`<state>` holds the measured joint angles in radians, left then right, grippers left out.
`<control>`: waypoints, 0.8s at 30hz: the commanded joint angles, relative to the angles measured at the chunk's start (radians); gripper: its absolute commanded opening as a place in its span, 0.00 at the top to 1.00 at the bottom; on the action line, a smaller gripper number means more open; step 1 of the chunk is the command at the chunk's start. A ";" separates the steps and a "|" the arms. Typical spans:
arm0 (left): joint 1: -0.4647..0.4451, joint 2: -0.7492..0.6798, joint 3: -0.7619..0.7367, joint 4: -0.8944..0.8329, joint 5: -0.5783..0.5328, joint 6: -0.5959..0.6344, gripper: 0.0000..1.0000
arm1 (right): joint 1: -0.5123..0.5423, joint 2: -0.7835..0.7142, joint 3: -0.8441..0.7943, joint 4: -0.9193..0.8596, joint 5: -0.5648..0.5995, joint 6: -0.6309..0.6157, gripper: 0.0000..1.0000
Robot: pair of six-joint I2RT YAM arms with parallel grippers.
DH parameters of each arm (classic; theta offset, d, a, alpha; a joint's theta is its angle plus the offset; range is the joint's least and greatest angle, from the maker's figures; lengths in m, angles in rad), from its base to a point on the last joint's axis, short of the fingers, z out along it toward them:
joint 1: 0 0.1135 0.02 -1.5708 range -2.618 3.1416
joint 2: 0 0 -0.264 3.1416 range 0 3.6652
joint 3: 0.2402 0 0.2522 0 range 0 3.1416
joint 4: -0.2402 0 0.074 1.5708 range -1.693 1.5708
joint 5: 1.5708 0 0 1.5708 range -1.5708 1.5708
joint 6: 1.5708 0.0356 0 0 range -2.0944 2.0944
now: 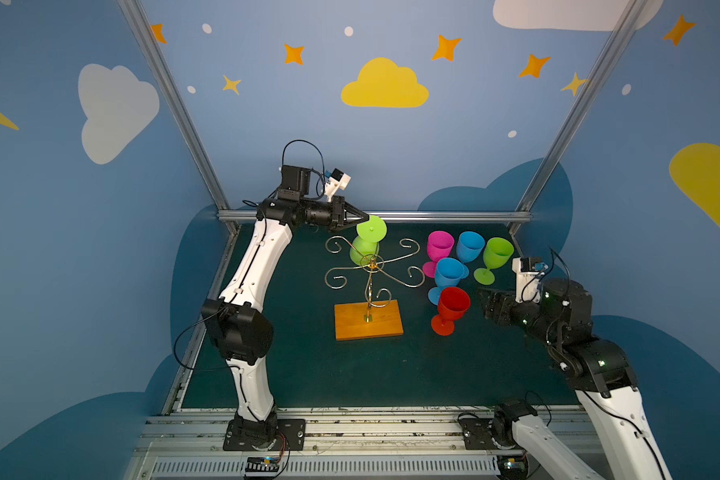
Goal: Take the wine glass off the wine glass rack
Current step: 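Raise the green glass by its foot clear of the rack hooks with the left gripper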
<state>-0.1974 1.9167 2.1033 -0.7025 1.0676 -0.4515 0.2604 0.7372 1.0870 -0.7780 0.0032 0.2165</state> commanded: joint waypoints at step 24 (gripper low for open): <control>0.036 -0.028 0.031 -0.033 0.062 0.047 0.97 | -0.008 -0.009 -0.009 -0.012 0.008 -0.013 0.21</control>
<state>-0.1757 1.9152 2.1040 -0.7288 1.1122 -0.4313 0.2565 0.7315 1.0824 -0.7822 0.0067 0.2050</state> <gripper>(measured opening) 0.050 0.789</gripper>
